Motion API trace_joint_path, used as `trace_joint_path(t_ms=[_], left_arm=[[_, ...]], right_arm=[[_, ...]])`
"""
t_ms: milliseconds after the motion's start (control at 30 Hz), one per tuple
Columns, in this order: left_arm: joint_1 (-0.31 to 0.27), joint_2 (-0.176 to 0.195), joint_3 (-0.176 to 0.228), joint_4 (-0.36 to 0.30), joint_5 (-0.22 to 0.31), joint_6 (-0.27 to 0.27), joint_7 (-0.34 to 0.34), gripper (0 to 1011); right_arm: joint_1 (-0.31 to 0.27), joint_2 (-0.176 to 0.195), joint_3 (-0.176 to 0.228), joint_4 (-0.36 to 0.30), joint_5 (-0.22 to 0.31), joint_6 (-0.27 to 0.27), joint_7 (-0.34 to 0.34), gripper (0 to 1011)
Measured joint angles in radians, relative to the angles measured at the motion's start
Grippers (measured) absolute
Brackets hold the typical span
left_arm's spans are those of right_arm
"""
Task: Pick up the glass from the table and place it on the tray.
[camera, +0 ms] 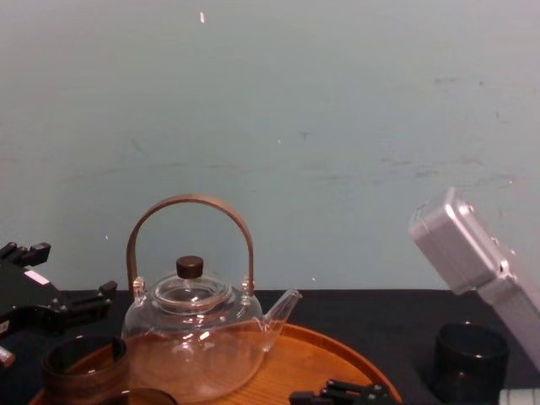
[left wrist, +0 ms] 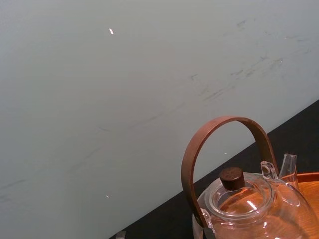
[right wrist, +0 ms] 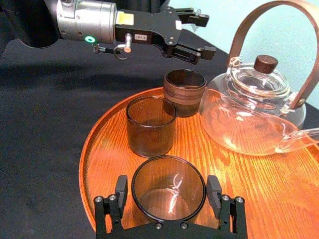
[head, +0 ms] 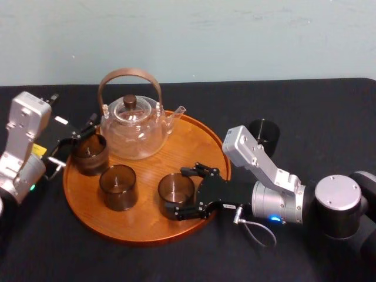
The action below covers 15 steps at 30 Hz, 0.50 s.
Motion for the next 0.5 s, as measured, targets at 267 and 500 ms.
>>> trace_joint_path(t_ms=[267,500], left_arm=[[0.000,0.000,0.000,0.000,0.000,0.000,0.000,1001],[0.000,0.000,0.000,0.000,0.000,0.000,0.000,1001]], right_arm=[[-0.008,0.016,0.010,-0.013,0.017,-0.013,0.022,1002],[-0.036,0.071,0.030,-0.063,0.051,-0.031,0.059,1003]])
